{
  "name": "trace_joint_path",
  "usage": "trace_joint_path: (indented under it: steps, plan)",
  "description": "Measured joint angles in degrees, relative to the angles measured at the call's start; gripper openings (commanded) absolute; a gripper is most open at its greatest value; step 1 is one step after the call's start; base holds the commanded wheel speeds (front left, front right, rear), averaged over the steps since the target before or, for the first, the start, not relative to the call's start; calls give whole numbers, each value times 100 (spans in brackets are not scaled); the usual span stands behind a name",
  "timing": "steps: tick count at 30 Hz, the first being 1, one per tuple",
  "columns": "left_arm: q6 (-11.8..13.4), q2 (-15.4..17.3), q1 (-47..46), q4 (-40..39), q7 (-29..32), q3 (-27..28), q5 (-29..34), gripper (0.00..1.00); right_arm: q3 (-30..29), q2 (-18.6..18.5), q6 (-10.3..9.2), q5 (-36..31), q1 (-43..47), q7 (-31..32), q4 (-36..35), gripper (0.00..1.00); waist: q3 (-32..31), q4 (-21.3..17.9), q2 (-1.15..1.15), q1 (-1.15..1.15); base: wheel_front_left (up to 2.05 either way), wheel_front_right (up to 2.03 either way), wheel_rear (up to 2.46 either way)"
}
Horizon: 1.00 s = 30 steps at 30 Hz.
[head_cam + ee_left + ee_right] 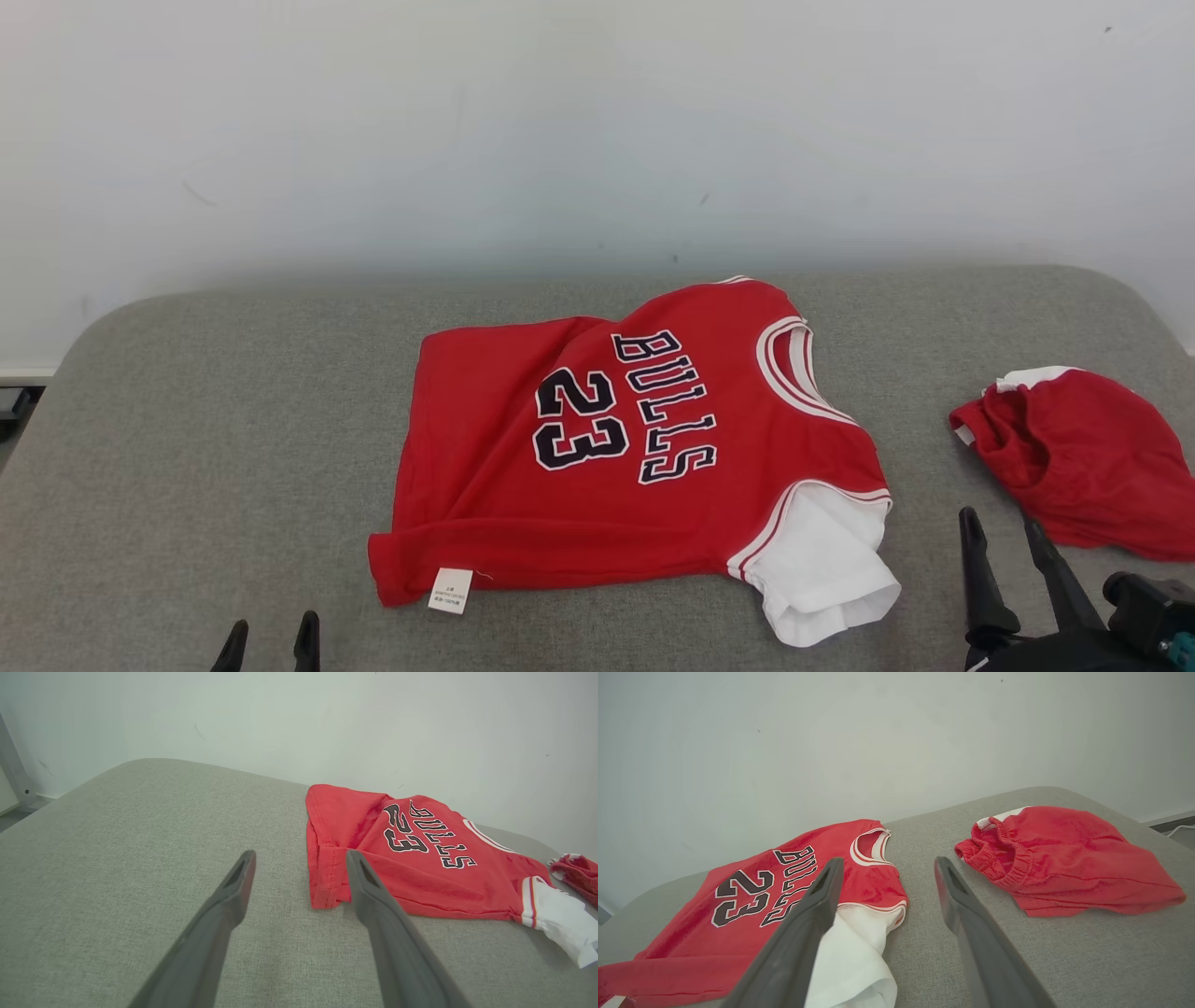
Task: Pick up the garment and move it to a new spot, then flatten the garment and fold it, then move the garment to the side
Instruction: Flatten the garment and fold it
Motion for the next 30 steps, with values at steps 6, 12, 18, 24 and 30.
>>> trace_joint_path:
  steps: [6, 12, 18, 24, 30]
  plan:
    - [94, 65, 44, -355, 263, 11, 22, 100, 12, 63, 0, 42, 21, 78, 137, 100, 20, 25, 0, 0, 0, 0, 0]
    - [145, 70, 143, -633, 512, 22, 16, 100, 29, 118, 0, 31, 14, 101, 144, 100, 59, -3, 0, 0, 0, 0, 0]
    - [200, 116, 150, -873, 747, 29, 11, 100, 14, 144, 0, -11, 13, 129, 145, 100, 89, -40, 0, 0, 0, 0, 0]
    - [243, 124, 154, -1061, 953, 33, -15, 100, 10, 183, 0, -35, 10, 143, 151, 100, 122, -62, 0, 0, 0, 0, 0]
    - [250, 135, 154, -1168, 1185, 8, -22, 100, 21, 183, 0, -63, 3, 223, 157, 100, 159, -62, 0, 0, 0, 0, 0]
